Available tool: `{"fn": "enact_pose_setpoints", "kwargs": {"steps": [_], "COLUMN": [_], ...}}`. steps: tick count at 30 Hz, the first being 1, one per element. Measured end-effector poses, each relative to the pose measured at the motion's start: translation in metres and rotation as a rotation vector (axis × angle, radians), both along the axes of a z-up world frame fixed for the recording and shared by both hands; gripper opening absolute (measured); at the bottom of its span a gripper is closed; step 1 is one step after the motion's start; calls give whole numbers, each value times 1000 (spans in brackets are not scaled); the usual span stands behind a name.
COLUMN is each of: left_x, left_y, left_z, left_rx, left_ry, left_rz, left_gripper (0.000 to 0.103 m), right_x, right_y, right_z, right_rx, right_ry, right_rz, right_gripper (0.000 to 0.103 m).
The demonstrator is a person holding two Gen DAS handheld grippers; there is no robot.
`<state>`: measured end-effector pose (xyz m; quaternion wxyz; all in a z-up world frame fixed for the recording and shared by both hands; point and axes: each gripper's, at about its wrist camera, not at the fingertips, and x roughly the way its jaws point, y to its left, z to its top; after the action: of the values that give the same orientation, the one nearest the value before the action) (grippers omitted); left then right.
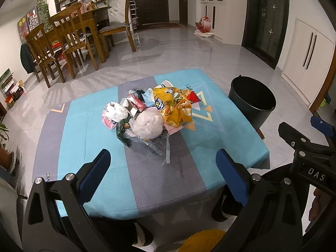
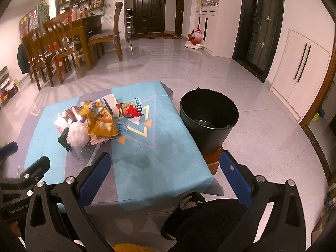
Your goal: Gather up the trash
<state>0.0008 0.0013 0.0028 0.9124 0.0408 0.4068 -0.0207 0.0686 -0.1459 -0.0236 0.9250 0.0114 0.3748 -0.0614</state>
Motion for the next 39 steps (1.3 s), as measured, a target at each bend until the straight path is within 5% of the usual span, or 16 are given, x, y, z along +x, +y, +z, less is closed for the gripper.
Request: {"fn": "enact_pose_setpoints", "kwargs": {"steps": [39], "left_x": [1], "left_y": [-2], "left_z": [1], "left_rx": [12], "left_ry": [-17], "left_rz": [10], "left_gripper": [100], "right_x": [-2], "right_y": [-2], "right_z": [16], "right_rx": [37], "right_ry": [-23], "right_rz": [34], "right_gripper": [101]}}
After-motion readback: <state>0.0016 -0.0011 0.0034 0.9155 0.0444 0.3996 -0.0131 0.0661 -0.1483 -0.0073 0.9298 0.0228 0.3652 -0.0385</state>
